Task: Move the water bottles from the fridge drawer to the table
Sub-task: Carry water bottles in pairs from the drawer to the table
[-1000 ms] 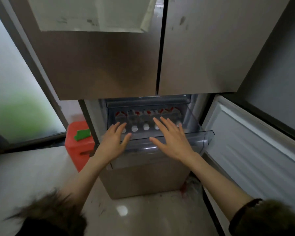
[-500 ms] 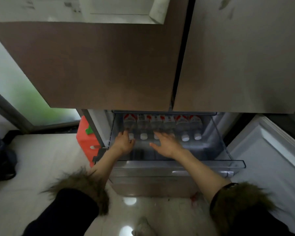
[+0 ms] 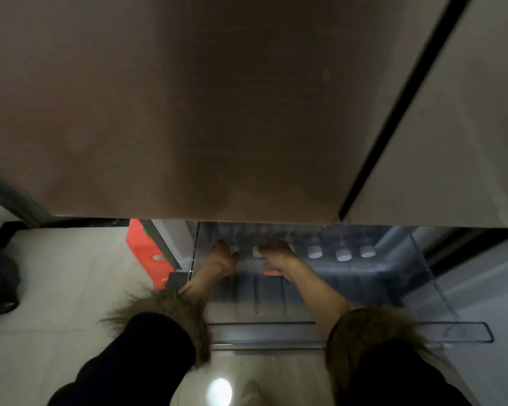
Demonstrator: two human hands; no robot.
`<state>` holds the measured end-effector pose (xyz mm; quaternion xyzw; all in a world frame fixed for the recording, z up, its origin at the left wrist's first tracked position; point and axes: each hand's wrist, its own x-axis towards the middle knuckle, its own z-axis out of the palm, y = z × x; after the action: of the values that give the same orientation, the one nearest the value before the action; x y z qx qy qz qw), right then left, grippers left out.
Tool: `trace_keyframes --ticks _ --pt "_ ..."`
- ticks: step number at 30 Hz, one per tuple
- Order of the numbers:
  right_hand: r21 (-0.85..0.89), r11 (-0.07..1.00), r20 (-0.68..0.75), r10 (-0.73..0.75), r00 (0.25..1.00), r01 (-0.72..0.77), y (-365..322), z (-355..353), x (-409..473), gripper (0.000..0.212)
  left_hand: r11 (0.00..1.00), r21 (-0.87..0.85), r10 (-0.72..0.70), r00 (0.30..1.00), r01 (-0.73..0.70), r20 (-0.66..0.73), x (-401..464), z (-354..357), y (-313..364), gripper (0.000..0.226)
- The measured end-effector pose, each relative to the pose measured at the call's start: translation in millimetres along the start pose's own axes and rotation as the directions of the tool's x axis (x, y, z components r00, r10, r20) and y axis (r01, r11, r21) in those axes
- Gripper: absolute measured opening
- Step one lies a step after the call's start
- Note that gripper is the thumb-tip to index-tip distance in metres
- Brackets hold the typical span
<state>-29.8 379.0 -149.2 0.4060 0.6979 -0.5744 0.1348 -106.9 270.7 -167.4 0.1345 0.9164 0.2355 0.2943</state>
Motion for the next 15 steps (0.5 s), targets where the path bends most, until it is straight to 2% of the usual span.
trace_keyframes --ticks 2,6,9,13,15 --pt "0.046 0.999 -0.021 0.003 1.000 -0.002 0.0 6.9 7.0 0.031 0.997 -0.073 -0.034 0.999 0.032 -0.016 6.9 2.4 -1.1 0.050" --pt "-0.038 0.999 -0.092 -0.021 0.996 0.018 1.6 13.1 21.8 0.032 0.937 -0.322 -0.139 0.990 0.135 0.011 19.6 10.8 -3.6 0.046" --pt "0.013 1.000 -0.050 0.023 0.998 -0.022 -0.8 10.0 19.9 0.022 0.869 -0.465 -0.186 0.983 0.166 0.005 16.9 11.5 -3.2 0.042" --pt "0.106 0.990 0.015 0.090 0.996 -0.091 2.5 3.8 8.4 0.013 0.803 -0.556 -0.173 0.977 0.214 0.125 -0.5 5.9 0.9 0.020" --pt "0.150 0.983 0.044 0.104 0.994 -0.109 3.9 2.1 0.7 0.005 0.788 -0.573 -0.167 0.974 0.226 0.155 -13.4 4.3 2.1 0.024"
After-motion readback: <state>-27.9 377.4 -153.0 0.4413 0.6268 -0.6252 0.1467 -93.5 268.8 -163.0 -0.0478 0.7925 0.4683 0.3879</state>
